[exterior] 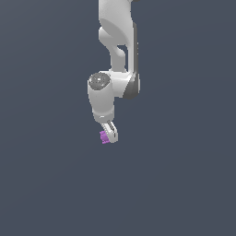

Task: Pick up the object and move it to a goal position.

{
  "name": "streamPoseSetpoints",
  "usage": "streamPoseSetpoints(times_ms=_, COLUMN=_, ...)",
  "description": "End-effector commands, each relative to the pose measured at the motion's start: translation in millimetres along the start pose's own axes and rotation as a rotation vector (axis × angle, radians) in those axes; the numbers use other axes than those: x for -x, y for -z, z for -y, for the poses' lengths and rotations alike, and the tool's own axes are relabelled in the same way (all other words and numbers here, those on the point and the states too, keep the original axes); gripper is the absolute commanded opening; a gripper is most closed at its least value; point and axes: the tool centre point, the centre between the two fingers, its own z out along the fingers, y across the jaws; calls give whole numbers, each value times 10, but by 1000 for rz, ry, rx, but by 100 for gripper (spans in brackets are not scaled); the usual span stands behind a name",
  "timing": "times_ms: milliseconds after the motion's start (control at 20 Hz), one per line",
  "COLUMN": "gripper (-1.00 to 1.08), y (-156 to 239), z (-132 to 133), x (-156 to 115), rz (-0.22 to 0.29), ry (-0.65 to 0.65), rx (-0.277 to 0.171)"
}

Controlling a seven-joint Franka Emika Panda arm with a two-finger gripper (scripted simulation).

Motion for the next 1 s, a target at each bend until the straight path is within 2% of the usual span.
streamPoseSetpoints(times_ms=0, gripper=100, y=-25, z=-13, x=-8, rz=-2, ry=-46, rx=0)
streamPoseSetpoints(times_ms=300, gripper=100, y=-60, z=-32, x=-19, rz=-4, ry=-108, rx=0)
streamPoseSetpoints(times_ms=650, gripper=100, y=-80, z=-34, x=-20, rz=-4, ry=-115, rx=0)
streamPoseSetpoints(times_ms=950, gripper=100, y=-301, z=-44, x=-20, rz=-4, ry=-118, rx=1)
